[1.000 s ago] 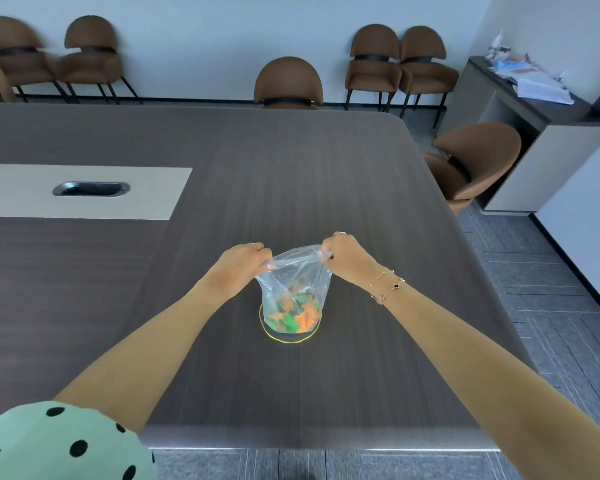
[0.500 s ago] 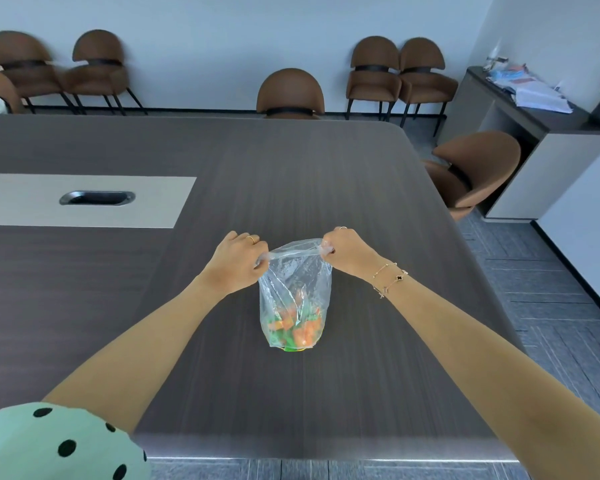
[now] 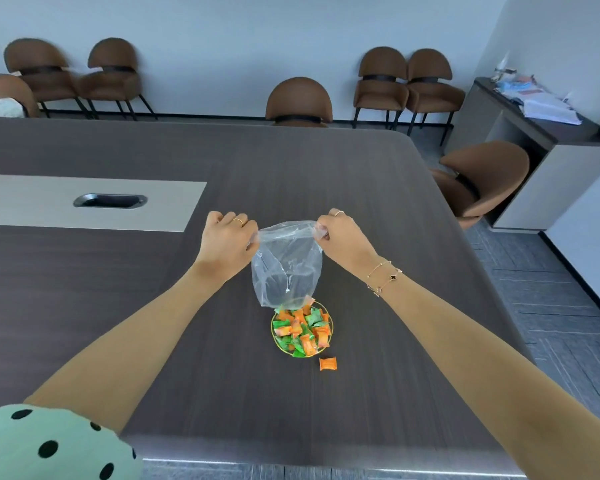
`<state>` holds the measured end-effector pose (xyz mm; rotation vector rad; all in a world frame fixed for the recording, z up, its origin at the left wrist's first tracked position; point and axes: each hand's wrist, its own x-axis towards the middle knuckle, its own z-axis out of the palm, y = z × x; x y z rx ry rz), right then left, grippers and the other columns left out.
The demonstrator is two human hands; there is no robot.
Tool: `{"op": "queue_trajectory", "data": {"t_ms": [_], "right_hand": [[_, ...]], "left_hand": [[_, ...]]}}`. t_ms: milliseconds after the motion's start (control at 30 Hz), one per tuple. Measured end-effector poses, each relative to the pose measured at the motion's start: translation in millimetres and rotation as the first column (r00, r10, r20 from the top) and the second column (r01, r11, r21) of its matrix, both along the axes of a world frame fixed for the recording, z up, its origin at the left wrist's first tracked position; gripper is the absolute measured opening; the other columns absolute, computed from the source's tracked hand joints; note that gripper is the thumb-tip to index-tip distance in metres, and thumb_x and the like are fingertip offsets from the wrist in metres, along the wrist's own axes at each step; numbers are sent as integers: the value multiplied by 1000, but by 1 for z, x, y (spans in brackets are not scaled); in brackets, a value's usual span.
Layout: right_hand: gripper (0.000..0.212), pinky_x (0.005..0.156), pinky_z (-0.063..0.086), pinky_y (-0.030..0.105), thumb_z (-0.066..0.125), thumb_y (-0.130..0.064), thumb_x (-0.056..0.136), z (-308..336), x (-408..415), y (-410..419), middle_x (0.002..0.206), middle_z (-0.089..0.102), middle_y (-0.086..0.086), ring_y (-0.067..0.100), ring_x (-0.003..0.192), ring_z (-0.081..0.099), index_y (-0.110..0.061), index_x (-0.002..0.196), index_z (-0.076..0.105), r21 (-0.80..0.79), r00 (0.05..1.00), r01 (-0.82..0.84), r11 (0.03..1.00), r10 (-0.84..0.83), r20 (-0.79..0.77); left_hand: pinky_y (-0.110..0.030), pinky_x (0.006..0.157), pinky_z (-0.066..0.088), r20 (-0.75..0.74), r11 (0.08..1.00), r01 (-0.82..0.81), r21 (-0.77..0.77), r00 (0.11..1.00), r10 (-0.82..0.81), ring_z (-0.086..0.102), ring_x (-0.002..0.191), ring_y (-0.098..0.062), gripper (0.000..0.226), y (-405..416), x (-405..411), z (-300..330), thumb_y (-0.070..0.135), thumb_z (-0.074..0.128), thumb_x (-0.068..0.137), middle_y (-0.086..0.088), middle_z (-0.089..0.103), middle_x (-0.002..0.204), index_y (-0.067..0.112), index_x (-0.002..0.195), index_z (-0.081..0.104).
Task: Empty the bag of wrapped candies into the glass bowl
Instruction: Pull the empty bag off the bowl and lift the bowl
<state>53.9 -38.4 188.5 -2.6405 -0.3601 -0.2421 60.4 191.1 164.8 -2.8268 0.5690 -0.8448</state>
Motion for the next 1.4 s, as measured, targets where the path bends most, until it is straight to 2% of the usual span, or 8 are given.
{"op": "queue_trajectory", "data": {"t_ms": [200, 367, 533, 667, 833, 1000, 1233, 1400], "right_hand": [[14, 69, 54, 27, 52, -6, 92, -12, -2, 41, 105, 56, 10, 21, 80, 59, -5, 102, 61, -88, 976, -124, 988, 138, 169], [33, 59, 61, 33, 79, 4, 58, -84, -16, 79, 96, 66, 9, 24, 78, 66, -9, 86, 67, -335, 941, -285, 898, 329, 82], [29, 64, 58, 28, 82, -5, 52, -175, -41, 107, 88, 70, 4, 21, 78, 68, -16, 75, 68, -476, 905, -406, 781, 417, -88], [20, 82, 53, 29, 78, -19, 62, -238, -61, 123, 87, 74, -1, 20, 96, 66, -17, 81, 72, -569, 874, -459, 682, 463, -149], [41, 93, 51, 30, 79, -24, 64, -264, -78, 127, 104, 74, 4, 23, 115, 60, -13, 102, 72, -591, 892, -442, 674, 400, -211], [47, 114, 27, 45, 55, -8, 89, -263, -80, 124, 142, 46, 18, 35, 138, 32, -3, 134, 45, -539, 880, -473, 697, 404, -251], [33, 81, 56, 35, 80, -18, 64, -206, -71, 60, 94, 72, 2, 23, 89, 67, -14, 95, 70, -421, 965, -261, 868, 242, -100], [3, 71, 53, 32, 67, -18, 78, -209, -94, -24, 83, 69, -1, 20, 79, 63, -17, 82, 66, -367, 984, -53, 929, -13, -177]], "left_hand": [[-33, 78, 36, 172, 998, -19, -64, 985, 30, 58, 58, -23, 14, 52, -12, -17, 14, 52, 77, 2, 66, 65, 19, 72, 64], [-36, 74, 42, -166, 998, -64, 20, 984, 66, 65, 60, -24, 21, 100, -45, -81, 11, 65, 69, -1, 71, 80, 19, 89, 67], [-39, 83, 50, -631, 973, -203, 112, 742, 227, 67, 92, -29, 40, 118, -78, -148, 9, 56, 83, -6, 68, 110, 20, 121, 58], [-38, 91, 46, -743, 933, -233, 276, 564, 361, 58, 113, -24, 57, 122, -98, -198, 10, 47, 88, -3, 51, 136, 27, 141, 33], [-40, 100, 41, -808, 920, -246, 306, 444, 388, 44, 127, -26, 74, 117, -113, -224, 12, 49, 85, -5, 32, 152, 28, 148, 14], [-38, 100, 39, -759, 898, -201, 391, 481, 438, 46, 123, -26, 80, 115, -115, -226, 15, 58, 81, -5, 36, 148, 30, 147, 16], [-41, 113, 25, -722, 880, -308, 362, 505, 473, 26, 138, -31, 71, 102, -106, -196, 23, 53, 84, -14, 31, 149, 28, 146, 18], [-35, 102, 38, -746, 943, -328, 52, 615, 255, 51, 119, -25, 49, 65, -107, -184, 6, 52, 82, -5, 62, 120, 19, 129, 50]]}}
